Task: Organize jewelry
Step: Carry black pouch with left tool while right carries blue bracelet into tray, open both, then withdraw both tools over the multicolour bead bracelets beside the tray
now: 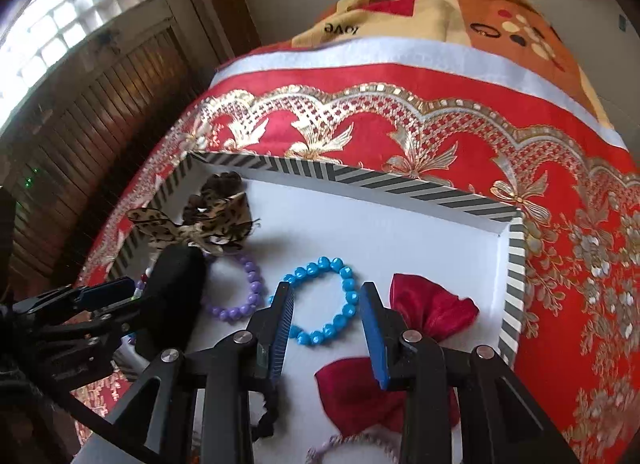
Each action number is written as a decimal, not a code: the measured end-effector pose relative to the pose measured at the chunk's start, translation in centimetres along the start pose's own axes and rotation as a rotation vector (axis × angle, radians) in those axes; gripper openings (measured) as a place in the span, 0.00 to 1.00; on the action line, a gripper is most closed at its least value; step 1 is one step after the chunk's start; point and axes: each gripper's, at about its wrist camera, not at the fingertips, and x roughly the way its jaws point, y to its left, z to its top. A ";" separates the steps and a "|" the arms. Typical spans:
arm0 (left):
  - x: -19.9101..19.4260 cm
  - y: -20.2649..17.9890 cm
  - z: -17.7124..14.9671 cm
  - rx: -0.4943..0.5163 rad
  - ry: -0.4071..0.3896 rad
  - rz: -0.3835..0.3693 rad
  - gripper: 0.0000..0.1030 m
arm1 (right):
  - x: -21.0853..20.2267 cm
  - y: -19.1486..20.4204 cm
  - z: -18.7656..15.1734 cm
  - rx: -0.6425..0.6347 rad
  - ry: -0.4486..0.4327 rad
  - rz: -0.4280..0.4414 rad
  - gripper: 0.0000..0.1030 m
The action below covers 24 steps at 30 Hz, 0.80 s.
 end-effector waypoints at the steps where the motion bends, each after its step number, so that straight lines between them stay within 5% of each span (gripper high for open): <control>1: -0.1 0.0 -0.1 0.001 -0.002 0.002 0.55 | -0.4 0.0 -0.2 0.004 -0.006 0.000 0.32; 24: -5.8 -2.6 -4.4 0.091 -0.096 0.089 0.55 | -9.0 1.2 -5.6 0.049 -0.117 -0.040 0.41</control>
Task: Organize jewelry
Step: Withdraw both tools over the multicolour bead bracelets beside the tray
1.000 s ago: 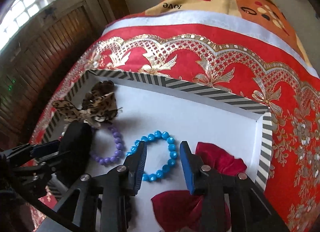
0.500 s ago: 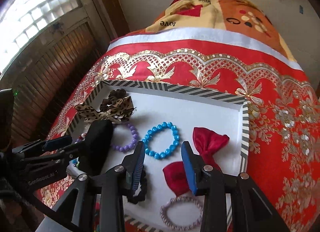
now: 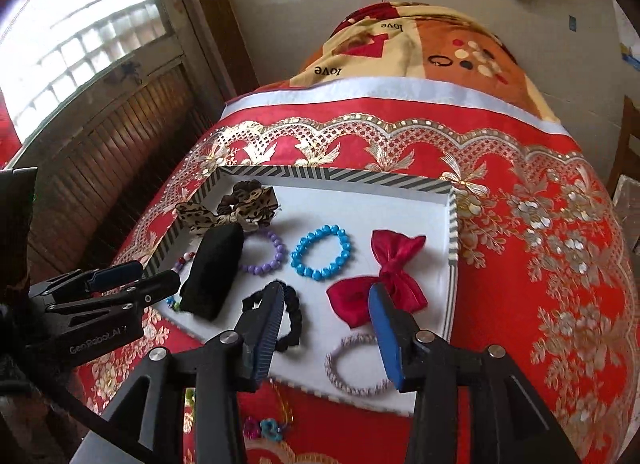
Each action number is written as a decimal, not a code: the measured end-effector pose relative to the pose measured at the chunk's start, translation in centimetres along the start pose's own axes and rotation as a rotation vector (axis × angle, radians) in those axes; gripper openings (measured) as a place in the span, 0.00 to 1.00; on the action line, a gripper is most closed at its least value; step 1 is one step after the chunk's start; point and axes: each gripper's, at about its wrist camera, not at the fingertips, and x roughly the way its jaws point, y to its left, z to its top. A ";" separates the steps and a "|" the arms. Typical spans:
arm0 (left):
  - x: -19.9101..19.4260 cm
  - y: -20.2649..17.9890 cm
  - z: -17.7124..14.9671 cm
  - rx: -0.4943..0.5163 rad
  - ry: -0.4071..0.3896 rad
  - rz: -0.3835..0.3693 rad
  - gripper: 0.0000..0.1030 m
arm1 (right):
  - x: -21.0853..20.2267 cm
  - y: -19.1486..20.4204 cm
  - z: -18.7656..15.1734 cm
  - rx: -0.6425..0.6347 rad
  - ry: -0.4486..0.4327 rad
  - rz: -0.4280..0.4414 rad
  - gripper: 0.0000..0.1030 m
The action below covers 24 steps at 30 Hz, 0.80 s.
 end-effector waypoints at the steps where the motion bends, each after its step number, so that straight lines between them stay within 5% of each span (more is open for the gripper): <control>1: -0.3 -0.1 -0.3 0.002 -0.005 0.002 0.55 | -0.3 -0.1 -0.4 0.003 -0.001 0.001 0.41; 24: -6.5 -3.1 -7.7 -0.013 -0.058 0.079 0.55 | -7.8 -1.6 -8.0 -0.007 -0.015 0.003 0.42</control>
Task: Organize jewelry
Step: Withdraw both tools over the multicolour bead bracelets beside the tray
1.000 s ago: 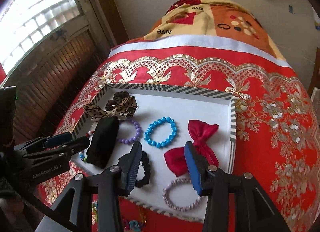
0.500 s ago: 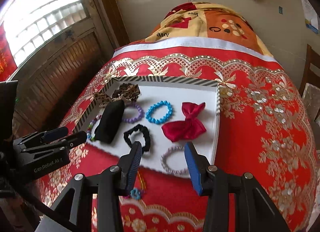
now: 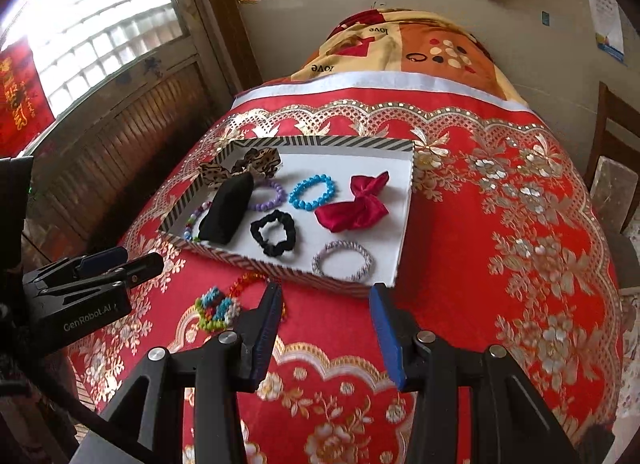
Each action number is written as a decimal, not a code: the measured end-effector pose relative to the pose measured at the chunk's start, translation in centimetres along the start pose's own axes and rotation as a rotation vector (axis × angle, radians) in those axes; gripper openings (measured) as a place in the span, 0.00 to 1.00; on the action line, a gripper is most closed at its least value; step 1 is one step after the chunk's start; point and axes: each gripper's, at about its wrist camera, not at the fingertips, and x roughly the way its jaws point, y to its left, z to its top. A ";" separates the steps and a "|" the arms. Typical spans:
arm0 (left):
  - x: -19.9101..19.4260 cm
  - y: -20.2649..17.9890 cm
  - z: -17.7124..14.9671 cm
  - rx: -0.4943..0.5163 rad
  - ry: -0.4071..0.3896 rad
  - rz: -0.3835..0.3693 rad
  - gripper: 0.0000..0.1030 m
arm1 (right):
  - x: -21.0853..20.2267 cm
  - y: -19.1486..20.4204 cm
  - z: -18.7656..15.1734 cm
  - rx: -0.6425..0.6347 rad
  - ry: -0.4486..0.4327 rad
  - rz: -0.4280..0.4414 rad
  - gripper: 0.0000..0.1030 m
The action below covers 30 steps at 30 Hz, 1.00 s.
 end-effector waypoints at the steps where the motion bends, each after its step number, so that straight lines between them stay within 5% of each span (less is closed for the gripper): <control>1: -0.3 -0.1 -0.3 0.000 -0.004 0.002 0.55 | -0.2 0.0 -0.3 -0.001 0.000 -0.001 0.42; 21: -1.0 0.8 -3.2 -0.023 0.022 0.006 0.55 | -1.8 0.3 -3.5 -0.012 0.026 -0.004 0.51; 30: 1.3 4.9 -4.0 -0.114 0.116 -0.073 0.55 | -0.4 -0.7 -4.6 0.002 0.074 0.001 0.51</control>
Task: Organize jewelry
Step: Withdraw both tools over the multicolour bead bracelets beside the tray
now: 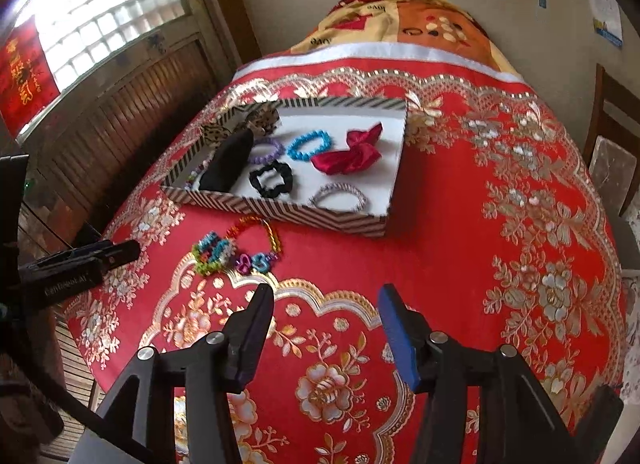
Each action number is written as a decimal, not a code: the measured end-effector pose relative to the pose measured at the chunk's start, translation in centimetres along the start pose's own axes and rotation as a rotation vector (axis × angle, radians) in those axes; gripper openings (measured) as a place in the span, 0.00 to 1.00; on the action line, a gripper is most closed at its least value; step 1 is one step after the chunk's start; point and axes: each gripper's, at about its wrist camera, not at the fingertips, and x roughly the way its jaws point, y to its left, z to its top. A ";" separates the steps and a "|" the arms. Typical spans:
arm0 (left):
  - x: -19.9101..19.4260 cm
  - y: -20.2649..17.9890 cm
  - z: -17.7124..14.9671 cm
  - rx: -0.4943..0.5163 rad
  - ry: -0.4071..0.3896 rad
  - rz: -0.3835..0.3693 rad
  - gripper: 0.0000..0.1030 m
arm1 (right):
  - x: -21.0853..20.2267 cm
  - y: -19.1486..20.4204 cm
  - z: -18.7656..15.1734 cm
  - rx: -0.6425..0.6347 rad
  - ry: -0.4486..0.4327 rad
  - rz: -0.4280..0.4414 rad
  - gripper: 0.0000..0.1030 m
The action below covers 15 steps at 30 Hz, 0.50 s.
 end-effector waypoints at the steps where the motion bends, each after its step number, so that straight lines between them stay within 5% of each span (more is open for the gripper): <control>1: 0.4 0.4 0.0 -0.010 0.017 -0.018 0.55 | 0.3 -0.2 -0.2 0.004 0.008 0.002 0.51; 15: 4.8 0.3 1.5 0.002 0.141 -0.116 0.55 | 4.1 0.4 0.7 -0.010 0.069 0.064 0.51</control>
